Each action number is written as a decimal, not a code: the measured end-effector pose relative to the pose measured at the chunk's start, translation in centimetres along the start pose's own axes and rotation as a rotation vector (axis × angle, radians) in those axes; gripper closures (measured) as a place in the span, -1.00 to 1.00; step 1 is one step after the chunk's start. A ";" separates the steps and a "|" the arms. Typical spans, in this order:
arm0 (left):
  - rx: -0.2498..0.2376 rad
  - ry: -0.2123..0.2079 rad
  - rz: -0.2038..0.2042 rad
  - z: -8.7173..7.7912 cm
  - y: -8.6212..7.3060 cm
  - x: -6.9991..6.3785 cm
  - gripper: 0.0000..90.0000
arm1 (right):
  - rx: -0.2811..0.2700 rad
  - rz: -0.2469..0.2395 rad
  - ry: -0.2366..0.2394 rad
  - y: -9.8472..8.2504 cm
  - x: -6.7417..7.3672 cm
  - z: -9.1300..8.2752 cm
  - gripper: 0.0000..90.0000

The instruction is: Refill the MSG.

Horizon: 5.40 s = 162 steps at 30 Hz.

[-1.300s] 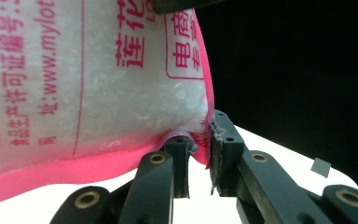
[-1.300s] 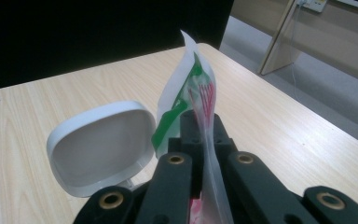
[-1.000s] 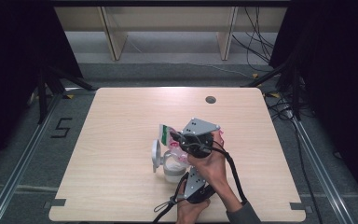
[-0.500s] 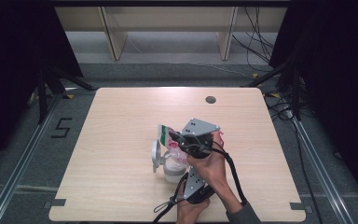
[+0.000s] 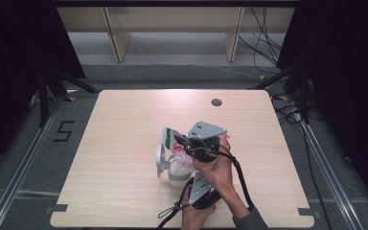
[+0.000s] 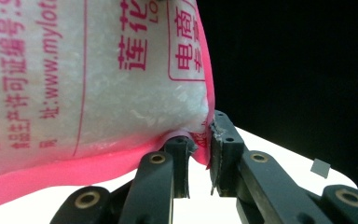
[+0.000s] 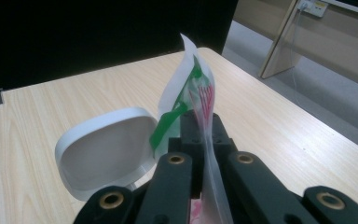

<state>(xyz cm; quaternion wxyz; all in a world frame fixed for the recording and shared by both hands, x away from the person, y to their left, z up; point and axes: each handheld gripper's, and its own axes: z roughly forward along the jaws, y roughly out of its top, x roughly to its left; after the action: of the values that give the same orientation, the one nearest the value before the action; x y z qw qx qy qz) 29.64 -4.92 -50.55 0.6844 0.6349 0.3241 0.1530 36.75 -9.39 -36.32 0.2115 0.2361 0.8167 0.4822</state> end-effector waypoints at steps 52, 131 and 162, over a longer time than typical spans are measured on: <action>0.055 -0.002 0.052 -0.3 0.0 0.6 0.75 | -0.008 0.012 0.002 -0.2 -0.1 0.1 1.00; 0.057 -0.008 0.024 -0.5 0.0 0.7 0.74 | -0.017 0.008 0.008 0.1 0.1 -0.2 1.00; 0.051 -0.014 0.022 -0.4 0.1 0.8 0.75 | -0.047 -0.021 -0.009 0.4 0.4 -0.4 1.00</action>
<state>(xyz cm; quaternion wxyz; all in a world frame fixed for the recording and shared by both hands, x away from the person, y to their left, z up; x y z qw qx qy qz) 30.00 -4.09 -50.68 0.6688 0.6566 0.3159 0.1478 36.26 -9.28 -35.86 0.2257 0.2246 0.8067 0.4979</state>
